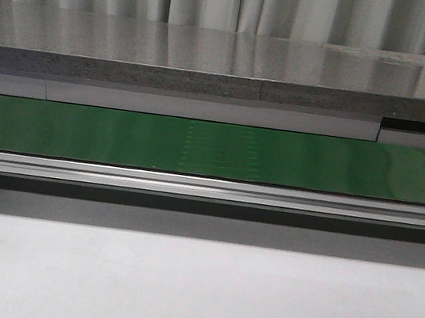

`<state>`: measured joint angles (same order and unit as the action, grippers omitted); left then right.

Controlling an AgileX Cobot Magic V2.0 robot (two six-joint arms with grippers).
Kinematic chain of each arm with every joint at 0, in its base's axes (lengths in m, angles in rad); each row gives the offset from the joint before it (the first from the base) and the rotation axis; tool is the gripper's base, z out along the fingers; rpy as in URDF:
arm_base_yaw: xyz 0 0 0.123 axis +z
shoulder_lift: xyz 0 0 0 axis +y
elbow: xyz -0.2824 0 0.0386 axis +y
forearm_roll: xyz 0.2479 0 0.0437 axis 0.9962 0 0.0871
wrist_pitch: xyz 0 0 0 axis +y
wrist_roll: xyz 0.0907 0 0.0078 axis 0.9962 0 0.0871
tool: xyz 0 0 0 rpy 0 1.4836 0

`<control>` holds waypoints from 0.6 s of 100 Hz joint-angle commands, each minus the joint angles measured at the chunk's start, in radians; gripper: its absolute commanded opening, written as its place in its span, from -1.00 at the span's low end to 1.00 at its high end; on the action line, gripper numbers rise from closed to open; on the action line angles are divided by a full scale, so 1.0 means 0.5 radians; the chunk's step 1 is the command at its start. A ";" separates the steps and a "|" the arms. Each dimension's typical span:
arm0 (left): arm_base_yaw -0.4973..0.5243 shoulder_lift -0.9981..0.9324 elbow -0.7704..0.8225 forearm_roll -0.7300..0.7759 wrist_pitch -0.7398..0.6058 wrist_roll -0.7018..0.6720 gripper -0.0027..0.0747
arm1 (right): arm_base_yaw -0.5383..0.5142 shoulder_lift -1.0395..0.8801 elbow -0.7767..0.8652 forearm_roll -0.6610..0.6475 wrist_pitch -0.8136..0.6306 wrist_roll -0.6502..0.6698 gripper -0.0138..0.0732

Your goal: Move button from left to right

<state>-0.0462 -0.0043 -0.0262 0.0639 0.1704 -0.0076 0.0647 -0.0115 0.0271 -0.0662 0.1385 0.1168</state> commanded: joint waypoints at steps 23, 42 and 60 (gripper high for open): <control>-0.028 -0.059 0.106 0.008 -0.439 -0.026 -0.98 | -0.005 -0.039 -0.030 -0.019 -0.172 0.003 -0.84; -0.028 -0.059 0.123 0.008 -0.475 -0.026 -0.98 | -0.005 -0.039 -0.030 -0.019 -0.172 0.003 -0.84; -0.028 -0.059 0.123 0.004 -0.475 -0.026 -0.98 | -0.005 -0.039 -0.030 -0.019 -0.172 0.003 -0.84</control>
<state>-0.0508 -0.0043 0.0009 0.0694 0.0246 -0.0093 0.0647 -0.0115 0.0271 -0.0662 0.1385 0.1168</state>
